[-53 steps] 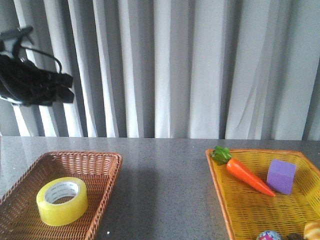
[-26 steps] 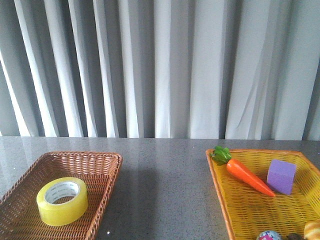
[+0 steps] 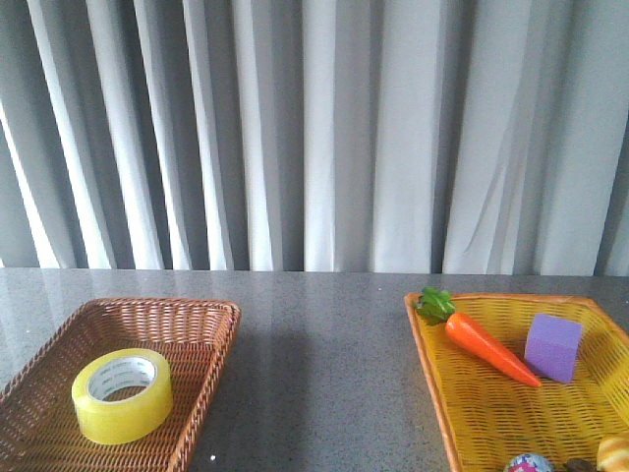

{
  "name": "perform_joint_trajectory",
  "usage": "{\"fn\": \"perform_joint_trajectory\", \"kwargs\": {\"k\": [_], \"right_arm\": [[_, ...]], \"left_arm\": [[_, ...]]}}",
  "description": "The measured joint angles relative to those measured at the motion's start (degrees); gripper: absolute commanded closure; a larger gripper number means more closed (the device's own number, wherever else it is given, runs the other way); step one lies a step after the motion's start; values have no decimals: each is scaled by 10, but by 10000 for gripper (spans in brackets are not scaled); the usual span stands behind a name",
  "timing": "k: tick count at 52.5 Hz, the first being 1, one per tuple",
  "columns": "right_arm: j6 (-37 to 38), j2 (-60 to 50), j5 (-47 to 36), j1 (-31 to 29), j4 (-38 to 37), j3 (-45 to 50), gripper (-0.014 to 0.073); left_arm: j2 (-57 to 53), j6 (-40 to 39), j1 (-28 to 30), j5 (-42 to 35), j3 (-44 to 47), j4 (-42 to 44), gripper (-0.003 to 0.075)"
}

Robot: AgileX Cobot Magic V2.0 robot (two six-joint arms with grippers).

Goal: Transfer tape with both arms

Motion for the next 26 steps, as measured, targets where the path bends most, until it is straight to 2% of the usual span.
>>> {"fn": "perform_joint_trajectory", "kwargs": {"k": [6, 13, 19, 26], "right_arm": [[0, 0, 0, 0, 0, 0, 602], [0, 0, 0, 0, 0, 0, 602], [0, 0, 0, 0, 0, 0, 602], [0, 0, 0, 0, 0, 0, 602]], "left_arm": [[3, 0, 0, 0, 0, 8, 728], [-36, 0, 0, -3, 39, 67, 728], [-134, 0, 0, -31, 149, 113, 728], [-288, 0, 0, -132, 353, 171, 727]]}}
